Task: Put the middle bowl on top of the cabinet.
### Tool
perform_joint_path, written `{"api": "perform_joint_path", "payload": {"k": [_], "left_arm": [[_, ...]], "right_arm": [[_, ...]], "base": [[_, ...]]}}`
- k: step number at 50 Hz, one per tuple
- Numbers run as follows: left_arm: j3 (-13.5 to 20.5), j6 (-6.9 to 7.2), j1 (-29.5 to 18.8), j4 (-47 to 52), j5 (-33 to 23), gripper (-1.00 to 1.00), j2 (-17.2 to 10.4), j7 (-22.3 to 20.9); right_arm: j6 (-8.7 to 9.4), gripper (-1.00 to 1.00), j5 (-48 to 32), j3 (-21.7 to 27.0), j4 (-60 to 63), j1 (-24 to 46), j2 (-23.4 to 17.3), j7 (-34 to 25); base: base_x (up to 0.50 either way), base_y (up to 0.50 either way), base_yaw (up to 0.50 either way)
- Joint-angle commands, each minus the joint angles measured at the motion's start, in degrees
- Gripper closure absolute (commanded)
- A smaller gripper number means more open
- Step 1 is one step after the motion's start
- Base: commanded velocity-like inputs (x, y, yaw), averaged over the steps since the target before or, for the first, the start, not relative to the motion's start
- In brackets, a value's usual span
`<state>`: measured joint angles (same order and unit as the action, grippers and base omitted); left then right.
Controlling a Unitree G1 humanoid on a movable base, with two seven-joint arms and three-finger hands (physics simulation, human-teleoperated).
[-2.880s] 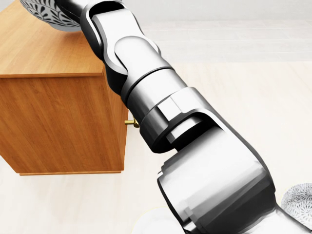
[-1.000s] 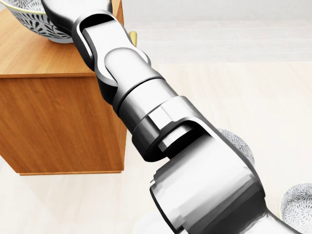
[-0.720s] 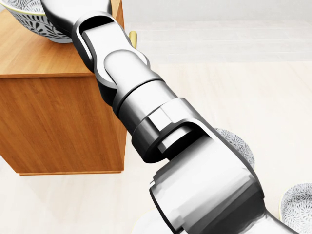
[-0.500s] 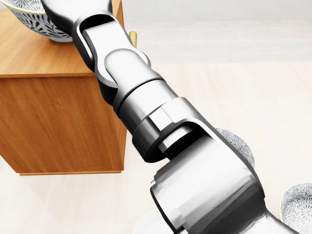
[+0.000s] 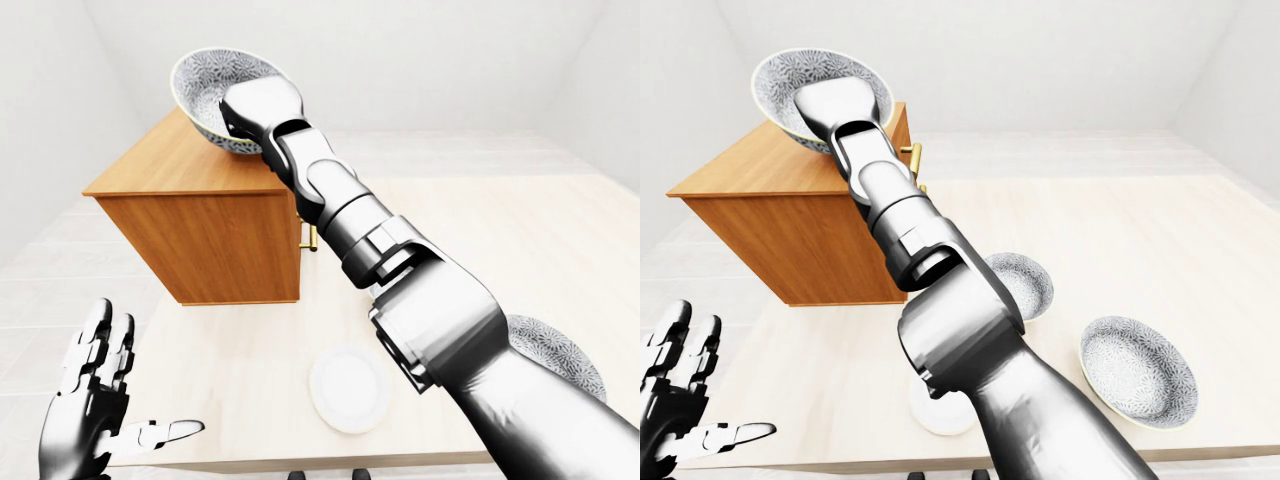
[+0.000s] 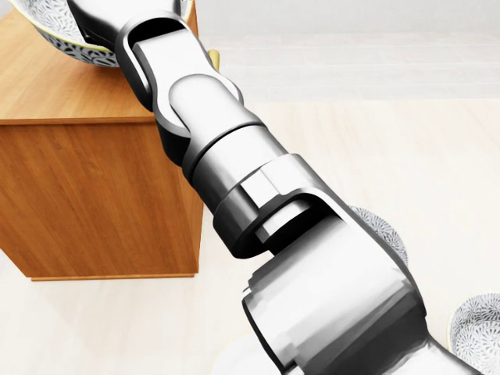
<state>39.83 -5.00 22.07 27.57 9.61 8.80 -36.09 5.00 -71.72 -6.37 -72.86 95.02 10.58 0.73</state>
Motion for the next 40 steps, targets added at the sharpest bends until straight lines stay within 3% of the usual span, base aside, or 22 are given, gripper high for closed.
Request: {"api": "perform_joint_path", "payload": {"k": [1,14,21,40], "left_arm": [[-0.17,0.00,0.00,-0.36,-0.20,-1.00,0.00,-0.04],[-0.61,0.00,-0.17,-1.24,-0.73,-1.00,-0.13,0.25],[-0.79,0.00,-0.19,-1.52,-0.82,-1.00,-0.27,0.45],[-1.14,0.00,0.07,-1.81,-1.07,-1.00,-0.18,0.46]], "right_arm": [[0.00,0.18,0.17,-0.28,-1.10,-1.01,0.32,-0.60],[0.00,0.03,-0.12,-0.36,-1.19,-0.92,0.15,-0.73],[0.00,0.07,-0.11,-0.20,-0.91,0.17,-0.05,-1.38],[0.00,-0.07,0.40,0.23,-0.63,1.74,-0.47,-1.87]], "base": [[0.00,0.00,0.00],[0.00,0.00,0.00],[0.00,0.00,0.00],[0.00,0.00,0.00]]}}
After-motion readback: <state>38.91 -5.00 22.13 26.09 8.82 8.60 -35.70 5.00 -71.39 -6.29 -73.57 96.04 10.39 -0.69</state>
